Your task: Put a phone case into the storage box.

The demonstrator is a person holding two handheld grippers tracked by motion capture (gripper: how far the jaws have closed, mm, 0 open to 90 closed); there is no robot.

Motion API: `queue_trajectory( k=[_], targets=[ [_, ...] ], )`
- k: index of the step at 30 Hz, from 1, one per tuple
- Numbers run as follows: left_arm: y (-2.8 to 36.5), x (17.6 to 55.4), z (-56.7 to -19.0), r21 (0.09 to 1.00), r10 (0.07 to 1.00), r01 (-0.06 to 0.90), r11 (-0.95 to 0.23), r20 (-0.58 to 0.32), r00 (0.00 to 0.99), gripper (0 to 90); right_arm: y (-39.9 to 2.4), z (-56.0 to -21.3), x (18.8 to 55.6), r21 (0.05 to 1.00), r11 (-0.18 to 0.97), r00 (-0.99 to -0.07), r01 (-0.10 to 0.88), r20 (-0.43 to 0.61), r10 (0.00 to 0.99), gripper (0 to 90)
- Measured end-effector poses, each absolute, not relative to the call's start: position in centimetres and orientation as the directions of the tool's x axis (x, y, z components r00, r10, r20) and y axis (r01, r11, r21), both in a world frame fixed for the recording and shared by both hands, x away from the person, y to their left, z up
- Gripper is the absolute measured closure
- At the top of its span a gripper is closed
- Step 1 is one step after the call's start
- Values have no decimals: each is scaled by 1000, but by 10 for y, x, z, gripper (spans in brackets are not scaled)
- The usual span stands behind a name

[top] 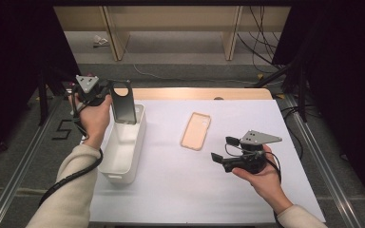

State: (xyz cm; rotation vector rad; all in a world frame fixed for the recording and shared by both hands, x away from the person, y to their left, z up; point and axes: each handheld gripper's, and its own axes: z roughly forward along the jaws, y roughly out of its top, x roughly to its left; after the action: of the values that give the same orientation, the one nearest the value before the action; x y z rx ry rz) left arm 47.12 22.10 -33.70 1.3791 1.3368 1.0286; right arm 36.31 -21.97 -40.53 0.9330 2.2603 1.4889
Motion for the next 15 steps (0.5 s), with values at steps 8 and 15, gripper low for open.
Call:
queue_trajectory(
  k=[8,15],
  targets=[
    [221,474,-338,974,998,226,20,-32,51,886,-219,-405,363,896,262,-755,360,114,646,161],
    [220,477,-339,973,998,232,17,-29,50,886,-220,-405,363,895,264,-755,360,113,646,161]
  ],
)
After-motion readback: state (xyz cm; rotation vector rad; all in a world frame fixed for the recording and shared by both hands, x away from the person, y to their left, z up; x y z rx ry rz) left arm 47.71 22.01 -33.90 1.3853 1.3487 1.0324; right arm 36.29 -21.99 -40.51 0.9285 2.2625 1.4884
